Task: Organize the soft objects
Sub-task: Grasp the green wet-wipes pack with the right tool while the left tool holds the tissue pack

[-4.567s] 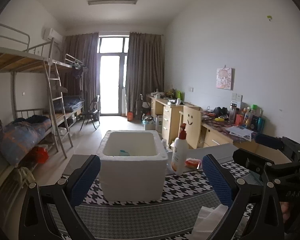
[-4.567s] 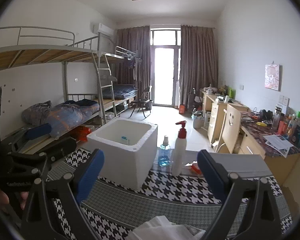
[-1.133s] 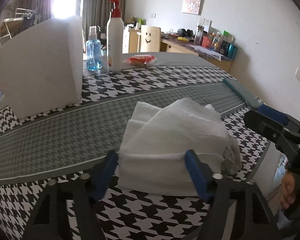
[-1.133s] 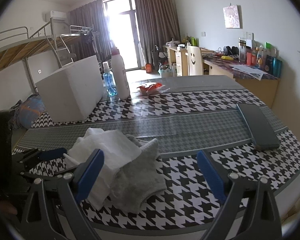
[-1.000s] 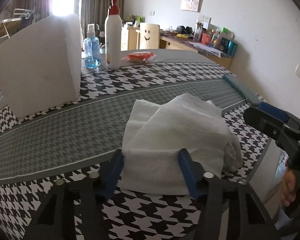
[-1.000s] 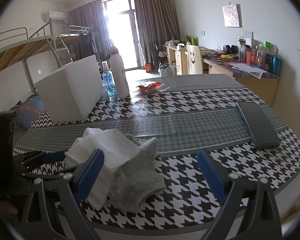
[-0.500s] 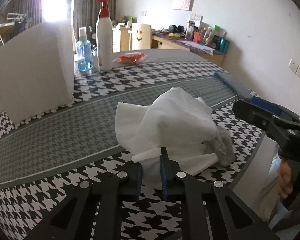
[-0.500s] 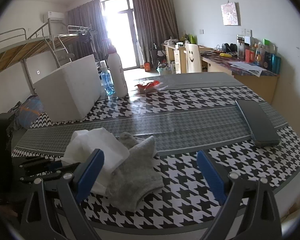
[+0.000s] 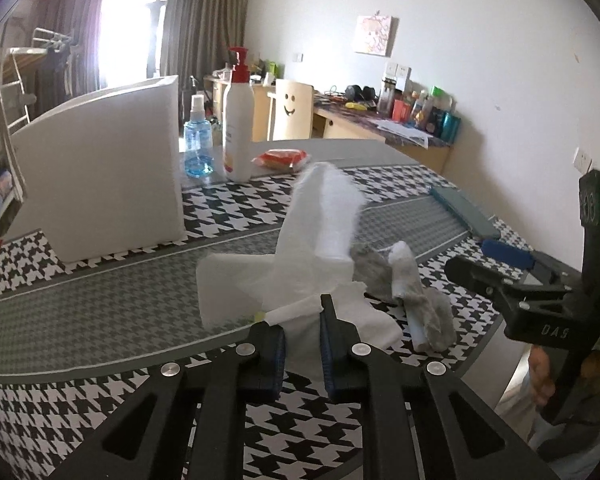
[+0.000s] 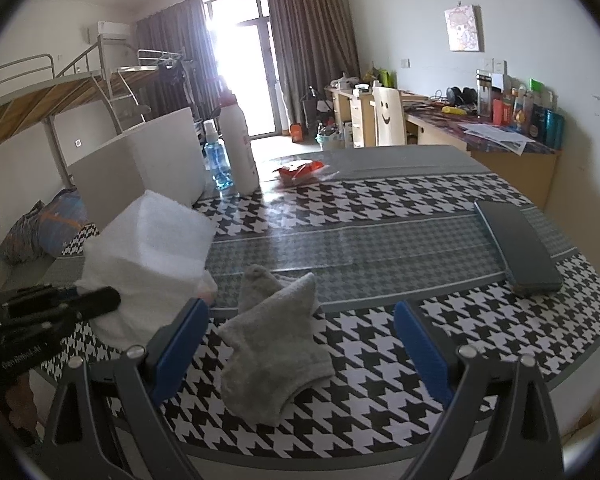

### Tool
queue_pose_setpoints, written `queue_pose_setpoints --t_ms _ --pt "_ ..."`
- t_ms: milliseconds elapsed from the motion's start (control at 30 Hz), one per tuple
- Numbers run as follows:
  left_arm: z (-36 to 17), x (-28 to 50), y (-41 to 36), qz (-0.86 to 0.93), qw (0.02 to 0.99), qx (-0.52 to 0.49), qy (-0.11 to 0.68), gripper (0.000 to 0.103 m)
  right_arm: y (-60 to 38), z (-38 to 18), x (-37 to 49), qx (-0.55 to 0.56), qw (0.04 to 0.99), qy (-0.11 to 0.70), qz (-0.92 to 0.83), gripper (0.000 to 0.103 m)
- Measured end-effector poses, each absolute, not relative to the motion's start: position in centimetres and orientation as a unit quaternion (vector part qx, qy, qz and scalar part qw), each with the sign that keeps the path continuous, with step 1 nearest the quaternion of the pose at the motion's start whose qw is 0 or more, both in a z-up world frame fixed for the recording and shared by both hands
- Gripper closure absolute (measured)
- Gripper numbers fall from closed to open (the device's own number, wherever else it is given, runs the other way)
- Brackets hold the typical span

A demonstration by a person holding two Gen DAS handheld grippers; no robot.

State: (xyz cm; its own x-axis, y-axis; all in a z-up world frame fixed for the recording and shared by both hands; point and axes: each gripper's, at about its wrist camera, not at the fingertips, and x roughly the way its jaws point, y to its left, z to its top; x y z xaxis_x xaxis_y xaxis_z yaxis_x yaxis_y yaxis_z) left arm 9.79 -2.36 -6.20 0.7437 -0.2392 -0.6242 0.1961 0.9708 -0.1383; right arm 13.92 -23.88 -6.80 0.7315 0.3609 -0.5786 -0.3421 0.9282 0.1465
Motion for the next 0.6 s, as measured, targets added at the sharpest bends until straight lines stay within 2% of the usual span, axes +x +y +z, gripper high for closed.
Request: queue_pose_setpoints --t_ms 267,600 --pt "-6.3 9.8 -1.2 -0.101 0.934 -0.05 0.34 0.087 -23.5 -6.8 13.9 0.012 0.93 0.314 0.192 0.007" --pt "-3.9 8.9 0.9 -0.09 0.945 -0.071 0.306 0.087 -22.8 -7.2 13.8 0.006 0.927 0.318 0.201 0.007"
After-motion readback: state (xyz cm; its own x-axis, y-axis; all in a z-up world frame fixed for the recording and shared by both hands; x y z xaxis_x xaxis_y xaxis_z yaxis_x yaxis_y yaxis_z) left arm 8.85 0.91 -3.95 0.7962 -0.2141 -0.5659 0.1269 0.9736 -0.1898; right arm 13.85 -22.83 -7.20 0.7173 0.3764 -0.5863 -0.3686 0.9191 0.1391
